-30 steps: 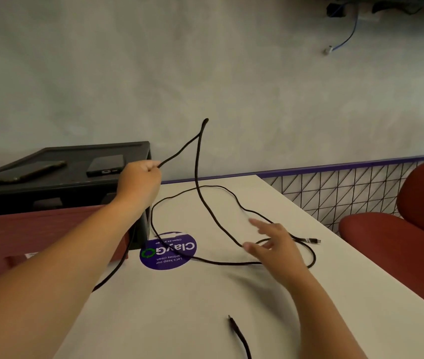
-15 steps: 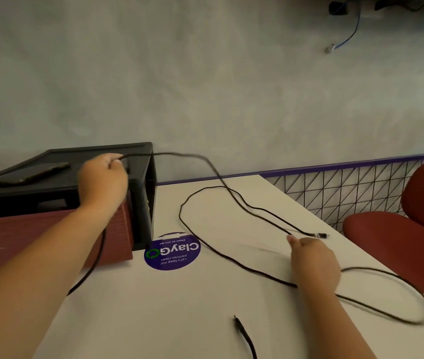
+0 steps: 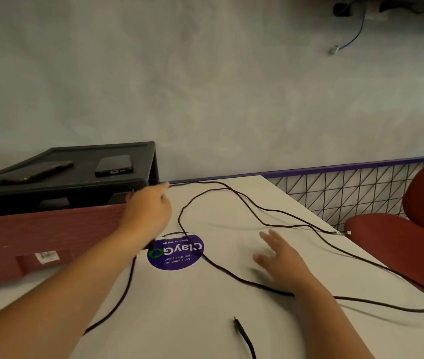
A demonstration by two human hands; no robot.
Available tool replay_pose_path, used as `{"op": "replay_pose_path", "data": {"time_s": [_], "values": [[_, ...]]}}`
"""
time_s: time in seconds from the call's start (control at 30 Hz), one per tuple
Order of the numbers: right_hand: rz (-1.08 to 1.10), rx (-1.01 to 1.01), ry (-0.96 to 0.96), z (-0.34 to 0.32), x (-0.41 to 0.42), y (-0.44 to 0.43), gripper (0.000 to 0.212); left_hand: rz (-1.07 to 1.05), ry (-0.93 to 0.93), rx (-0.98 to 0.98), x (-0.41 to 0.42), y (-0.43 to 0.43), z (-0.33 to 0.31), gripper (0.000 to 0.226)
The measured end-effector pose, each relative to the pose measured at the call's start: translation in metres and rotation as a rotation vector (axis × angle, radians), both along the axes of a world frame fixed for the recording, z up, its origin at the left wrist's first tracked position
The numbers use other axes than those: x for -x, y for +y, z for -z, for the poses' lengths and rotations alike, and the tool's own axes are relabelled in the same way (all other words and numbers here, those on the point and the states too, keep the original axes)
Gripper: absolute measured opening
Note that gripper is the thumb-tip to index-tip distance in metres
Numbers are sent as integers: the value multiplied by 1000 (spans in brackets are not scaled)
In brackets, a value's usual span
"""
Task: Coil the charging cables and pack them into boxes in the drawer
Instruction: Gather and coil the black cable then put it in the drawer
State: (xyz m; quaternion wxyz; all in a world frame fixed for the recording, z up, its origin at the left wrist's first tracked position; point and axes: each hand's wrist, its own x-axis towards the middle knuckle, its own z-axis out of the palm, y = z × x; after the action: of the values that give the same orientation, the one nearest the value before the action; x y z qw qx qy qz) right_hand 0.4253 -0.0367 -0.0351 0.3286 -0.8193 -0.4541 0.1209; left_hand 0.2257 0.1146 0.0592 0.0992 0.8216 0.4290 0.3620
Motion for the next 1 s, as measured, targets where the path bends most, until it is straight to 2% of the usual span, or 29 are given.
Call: {"op": "replay_pose_path", "data": {"time_s": [0.13,0.2,0.27,0.4,0.47,0.53,0.57,0.63,0.73,0.77,0.83,0.9,1.0], "values": [[-112,76,111,-10,2,-6,37,91,337,192,-18,-11,35,64],[-172,135,153,-15,1,-11,23,131,428,295,-21,-14,52,73],[-208,240,139,-20,1,-14,15,167,476,341,-20,-17,63,72],[-151,410,-39,-23,4,-14,7,206,491,352,-11,-20,74,59],[-105,396,-119,-21,8,-9,1,227,482,297,-2,-34,72,42],[-64,349,-182,-17,14,-2,7,273,472,262,10,-57,69,19],[-45,328,-217,-14,18,3,10,316,483,294,15,-74,67,17],[-13,283,-278,-9,28,13,13,428,555,404,21,-108,61,30],[10,139,-306,-5,40,23,20,558,748,538,20,-136,64,16],[-12,73,-289,-5,42,24,22,576,779,554,19,-140,67,18],[-68,-1,-220,-8,48,24,27,592,728,566,23,-144,70,20],[-105,14,-140,-13,55,18,26,578,626,553,32,-142,71,16],[-231,311,-170,-29,65,-5,24,513,506,523,49,-139,75,22]]}}
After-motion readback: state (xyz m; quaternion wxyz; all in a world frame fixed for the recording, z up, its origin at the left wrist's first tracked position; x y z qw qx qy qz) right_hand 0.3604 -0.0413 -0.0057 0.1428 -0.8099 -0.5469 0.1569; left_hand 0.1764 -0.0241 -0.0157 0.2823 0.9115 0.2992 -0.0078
